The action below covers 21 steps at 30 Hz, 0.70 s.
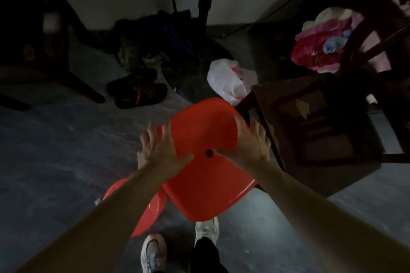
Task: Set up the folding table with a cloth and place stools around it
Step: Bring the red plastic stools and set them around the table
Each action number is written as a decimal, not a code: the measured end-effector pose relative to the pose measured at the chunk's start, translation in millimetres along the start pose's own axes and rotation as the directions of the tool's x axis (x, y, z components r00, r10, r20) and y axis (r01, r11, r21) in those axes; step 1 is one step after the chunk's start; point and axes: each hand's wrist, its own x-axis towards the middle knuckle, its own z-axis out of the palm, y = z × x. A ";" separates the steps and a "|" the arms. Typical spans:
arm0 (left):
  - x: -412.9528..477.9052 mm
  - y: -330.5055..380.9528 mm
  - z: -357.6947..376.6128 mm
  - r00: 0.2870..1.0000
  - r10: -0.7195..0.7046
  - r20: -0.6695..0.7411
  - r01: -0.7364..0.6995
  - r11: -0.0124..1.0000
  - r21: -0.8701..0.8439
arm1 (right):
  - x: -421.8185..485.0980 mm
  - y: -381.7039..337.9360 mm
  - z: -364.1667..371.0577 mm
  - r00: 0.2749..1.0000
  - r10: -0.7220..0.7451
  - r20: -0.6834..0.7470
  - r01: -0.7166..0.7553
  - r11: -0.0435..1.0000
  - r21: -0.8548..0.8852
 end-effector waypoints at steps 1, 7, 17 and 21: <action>4.0 1.3 2.0 1.000 -0.013 0.017 0.013 1.000 0.010 | 4.3 0.9 3.5 1.000 0.006 0.030 -0.005 1.000 -0.030; 15.8 3.3 6.3 0.985 -0.149 0.088 0.156 0.985 -0.078 | 15.0 7.5 13.4 0.991 0.089 0.103 -0.094 0.995 0.042; 21.0 -2.6 7.4 0.937 -0.307 0.163 0.343 0.894 -0.288 | 18.2 -2.6 36.4 0.987 0.161 0.011 -0.162 0.987 0.003; 16.9 0.5 11.9 0.940 -0.331 0.084 0.341 0.895 -0.288 | 18.2 -3.0 35.4 0.987 0.158 -0.018 -0.157 0.987 0.038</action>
